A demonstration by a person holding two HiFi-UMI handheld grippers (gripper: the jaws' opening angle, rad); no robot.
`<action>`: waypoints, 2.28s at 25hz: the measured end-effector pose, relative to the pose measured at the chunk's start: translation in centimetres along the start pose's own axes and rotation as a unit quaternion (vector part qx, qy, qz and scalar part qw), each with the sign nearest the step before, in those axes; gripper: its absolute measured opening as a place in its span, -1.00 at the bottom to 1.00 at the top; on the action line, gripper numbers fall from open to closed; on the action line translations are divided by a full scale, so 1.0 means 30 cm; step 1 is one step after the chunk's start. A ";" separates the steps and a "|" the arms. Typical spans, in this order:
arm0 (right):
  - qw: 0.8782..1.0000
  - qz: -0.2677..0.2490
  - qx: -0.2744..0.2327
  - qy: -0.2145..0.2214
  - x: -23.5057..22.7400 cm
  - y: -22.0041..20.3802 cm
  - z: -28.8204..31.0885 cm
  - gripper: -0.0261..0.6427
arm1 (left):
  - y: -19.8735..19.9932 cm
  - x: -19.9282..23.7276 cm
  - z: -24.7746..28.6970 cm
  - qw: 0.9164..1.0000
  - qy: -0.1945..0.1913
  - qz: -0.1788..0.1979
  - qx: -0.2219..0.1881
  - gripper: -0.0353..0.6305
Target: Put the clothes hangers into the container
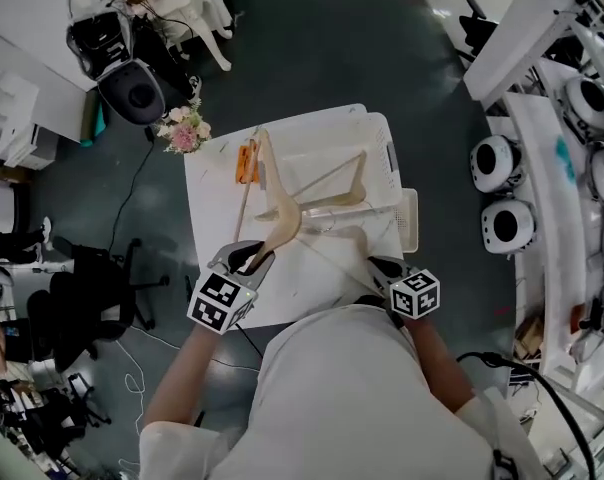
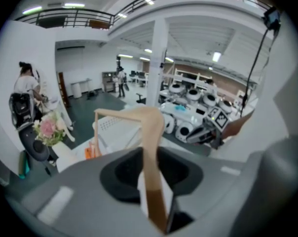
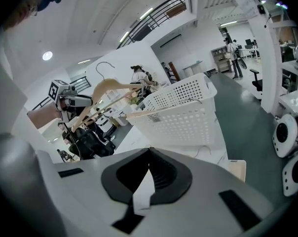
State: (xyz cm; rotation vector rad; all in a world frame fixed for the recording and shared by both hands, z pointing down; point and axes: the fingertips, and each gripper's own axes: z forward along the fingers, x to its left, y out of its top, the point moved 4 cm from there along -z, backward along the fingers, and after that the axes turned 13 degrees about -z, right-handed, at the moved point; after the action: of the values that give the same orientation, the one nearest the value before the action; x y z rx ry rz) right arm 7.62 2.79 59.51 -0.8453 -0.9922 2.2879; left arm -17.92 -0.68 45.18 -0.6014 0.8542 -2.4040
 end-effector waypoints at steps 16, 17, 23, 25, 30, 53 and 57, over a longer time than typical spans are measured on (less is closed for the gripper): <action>0.997 0.056 -0.025 -0.052 -0.056 -0.085 -0.089 -0.92 | 0.200 -0.026 0.219 0.985 -0.035 0.148 0.076 -0.74; 0.997 0.058 -0.026 -0.054 -0.056 -0.088 -0.091 -0.92 | 0.198 -0.024 0.236 0.984 -0.035 0.151 0.082 -0.74; 0.995 0.071 -0.026 -0.064 -0.073 -0.110 -0.114 -0.92 | 0.218 -0.028 0.309 0.974 -0.032 0.199 0.105 -0.74; 0.995 0.072 -0.026 -0.066 -0.077 -0.111 -0.116 -0.92 | 0.223 -0.027 0.340 0.968 -0.034 0.217 0.119 -0.74; 0.995 0.074 -0.025 -0.067 -0.086 -0.112 -0.126 -0.92 | 0.236 -0.026 0.420 0.961 -0.044 0.231 0.144 -0.73; 0.992 0.093 -0.013 -0.081 -0.105 -0.166 -0.164 -0.92 | 0.176 -0.028 0.617 0.959 -0.107 0.192 0.182 -0.71; 0.993 0.087 -0.013 -0.078 -0.107 -0.153 -0.161 -0.92 | 0.169 -0.032 0.560 0.964 -0.101 0.184 0.166 -0.68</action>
State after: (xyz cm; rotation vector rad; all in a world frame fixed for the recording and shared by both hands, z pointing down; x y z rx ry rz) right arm 14.10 5.71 61.52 -0.8005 -1.0531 2.5264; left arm -6.23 -10.96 53.37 -0.4942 0.4178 -2.0417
